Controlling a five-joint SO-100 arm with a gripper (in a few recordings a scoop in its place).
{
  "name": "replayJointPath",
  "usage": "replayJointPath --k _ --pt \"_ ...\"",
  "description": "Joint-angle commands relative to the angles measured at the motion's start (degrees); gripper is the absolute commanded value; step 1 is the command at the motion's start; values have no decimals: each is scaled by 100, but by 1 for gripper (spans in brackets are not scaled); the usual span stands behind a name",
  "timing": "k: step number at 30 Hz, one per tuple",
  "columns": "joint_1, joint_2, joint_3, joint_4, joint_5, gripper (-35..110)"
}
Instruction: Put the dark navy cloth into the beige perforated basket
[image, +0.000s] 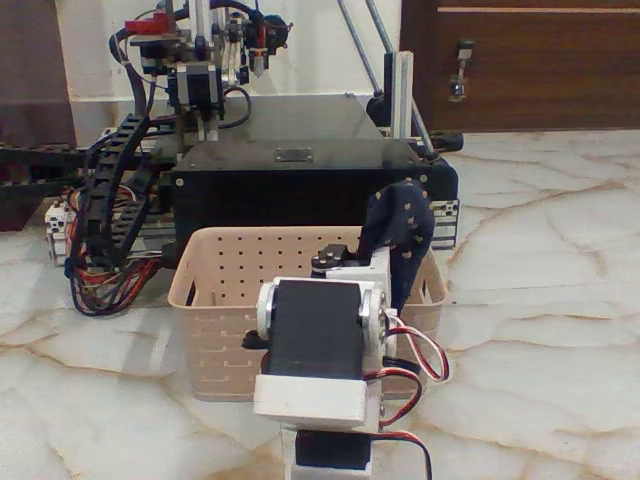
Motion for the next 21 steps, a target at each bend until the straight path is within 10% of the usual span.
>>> replayJointPath --k 1,21 --pt "-659 62 -18 -316 396 0" --pt "-1002 -53 -826 246 659 0"
